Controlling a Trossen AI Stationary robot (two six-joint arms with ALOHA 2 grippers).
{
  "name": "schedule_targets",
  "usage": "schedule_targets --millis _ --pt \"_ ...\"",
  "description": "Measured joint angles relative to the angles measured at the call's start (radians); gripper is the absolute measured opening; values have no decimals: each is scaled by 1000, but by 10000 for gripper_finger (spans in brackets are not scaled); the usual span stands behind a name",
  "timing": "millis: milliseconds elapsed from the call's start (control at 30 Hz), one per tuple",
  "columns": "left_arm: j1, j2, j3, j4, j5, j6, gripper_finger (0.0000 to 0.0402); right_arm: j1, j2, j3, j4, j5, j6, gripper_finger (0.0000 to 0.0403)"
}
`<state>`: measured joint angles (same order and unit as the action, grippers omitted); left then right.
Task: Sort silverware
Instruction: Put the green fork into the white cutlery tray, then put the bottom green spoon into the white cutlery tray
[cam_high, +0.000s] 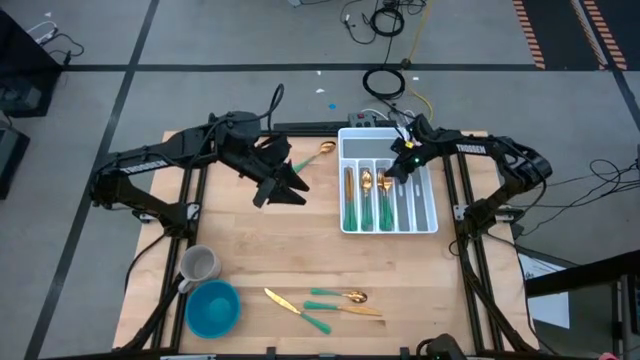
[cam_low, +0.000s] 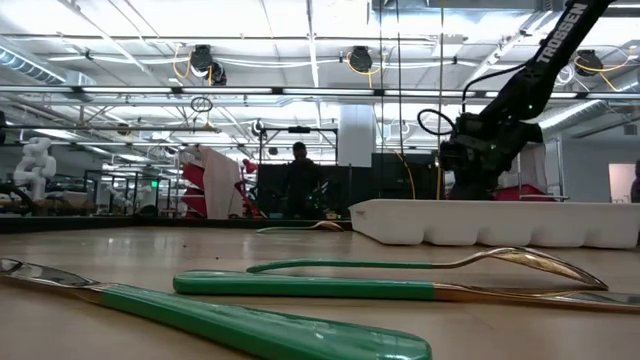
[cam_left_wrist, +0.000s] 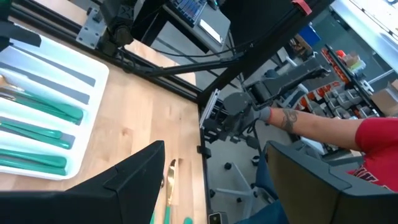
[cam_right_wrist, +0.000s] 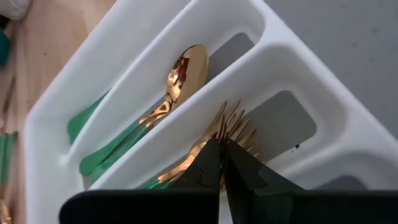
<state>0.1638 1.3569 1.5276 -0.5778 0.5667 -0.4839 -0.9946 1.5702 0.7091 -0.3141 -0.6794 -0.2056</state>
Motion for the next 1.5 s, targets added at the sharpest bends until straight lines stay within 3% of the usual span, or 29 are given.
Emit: schedule_targets --millis 267,667,833,967,1100,1200,1300,1400,1500 --pt "1 0 0 0 -8 0 283 31 -2 1 8 63 -29 12" --pt "0 0 0 0 -8 0 283 37 -18 0 13 66 5 129" --pt "0 0 0 0 -18 3 283 32 -122 21 -27 137 4 137" --pt "0 0 0 3 -46 46 283 35 -251 90 -46 108 20 137" --pt "0 0 0 -9 -171 49 283 61 -385 196 -160 101 31 137" --pt "0 0 0 -82 -286 105 283 127 -481 285 -279 89 12 137" --pt "-15 0 0 -203 -338 162 283 254 -555 326 -370 92 32 137" --pt "-38 7 0 -285 -383 168 283 440 -597 327 -427 140 128 137" --pt "-62 9 -1 -328 -400 168 283 651 -598 313 -461 252 223 137"
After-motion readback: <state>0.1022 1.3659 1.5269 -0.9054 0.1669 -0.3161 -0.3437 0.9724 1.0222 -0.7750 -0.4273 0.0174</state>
